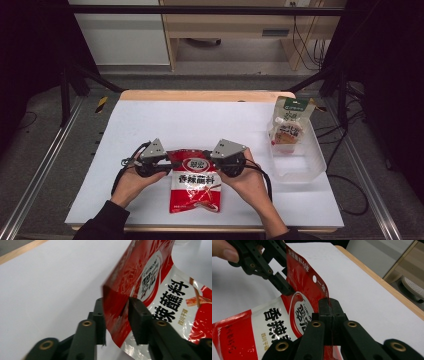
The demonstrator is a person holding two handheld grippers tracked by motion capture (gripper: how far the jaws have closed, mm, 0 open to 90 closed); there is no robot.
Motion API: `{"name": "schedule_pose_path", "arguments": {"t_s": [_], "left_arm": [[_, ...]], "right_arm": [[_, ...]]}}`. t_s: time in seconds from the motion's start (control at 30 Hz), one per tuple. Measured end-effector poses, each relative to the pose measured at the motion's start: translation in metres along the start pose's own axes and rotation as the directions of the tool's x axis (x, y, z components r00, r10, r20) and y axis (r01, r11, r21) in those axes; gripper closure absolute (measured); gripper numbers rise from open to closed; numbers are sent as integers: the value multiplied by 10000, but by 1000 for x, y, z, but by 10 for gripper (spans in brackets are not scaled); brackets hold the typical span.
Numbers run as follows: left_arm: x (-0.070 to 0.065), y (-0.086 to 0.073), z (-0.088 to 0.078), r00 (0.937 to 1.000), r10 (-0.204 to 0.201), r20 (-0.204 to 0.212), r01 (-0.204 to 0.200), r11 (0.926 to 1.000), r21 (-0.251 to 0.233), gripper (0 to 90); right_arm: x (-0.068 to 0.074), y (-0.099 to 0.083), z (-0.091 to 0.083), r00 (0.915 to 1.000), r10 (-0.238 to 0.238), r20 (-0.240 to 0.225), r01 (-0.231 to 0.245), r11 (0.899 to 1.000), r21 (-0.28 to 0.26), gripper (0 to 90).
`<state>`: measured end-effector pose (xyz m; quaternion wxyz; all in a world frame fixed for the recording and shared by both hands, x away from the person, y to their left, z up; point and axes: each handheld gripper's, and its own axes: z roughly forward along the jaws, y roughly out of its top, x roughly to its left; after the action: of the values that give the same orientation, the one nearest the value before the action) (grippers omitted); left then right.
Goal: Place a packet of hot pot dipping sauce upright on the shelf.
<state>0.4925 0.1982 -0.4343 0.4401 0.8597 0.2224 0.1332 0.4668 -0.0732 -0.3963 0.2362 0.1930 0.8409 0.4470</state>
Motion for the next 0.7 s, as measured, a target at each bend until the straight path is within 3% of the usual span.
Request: {"name": "schedule_pose_path", "arguments": {"t_s": [0.13, 0.23, 0.3, 0.37, 0.47, 0.7], "left_arm": [[-5, 5, -4, 9998, -10, 203, 12, 10000, -97, 863], [-9, 10, -8, 9997, 199, 172, -196, 9997, -170, 893], [-10, 12, -12, 9994, 278, 202, -273, 9994, -234, 895], [-12, 15, -15, 9990, 415, 187, -410, 9988, -257, 897], [-13, 18, -20, 9987, 497, 126, -492, 9982, -347, 898], [-14, 24, -31, 9976, 686, 33, -684, 9963, -528, 899]], "right_arm": [[-6, -1, -4, 9997, 221, -69, -220, 9996, 151, 896], [-10, 2, -8, 9996, 219, -189, -213, 9992, 344, 862], [-12, 6, -11, 9994, 31, -348, -9, 9980, 626, 811], [-13, 13, -15, 9984, -338, -443, 382, 9941, 1012, 695], [-14, 18, -18, 9974, -551, -462, 605, 9905, 1238, 620], [-22, 34, -22, 9907, -1110, -783, 1256, 9683, 2159, 421]]}}
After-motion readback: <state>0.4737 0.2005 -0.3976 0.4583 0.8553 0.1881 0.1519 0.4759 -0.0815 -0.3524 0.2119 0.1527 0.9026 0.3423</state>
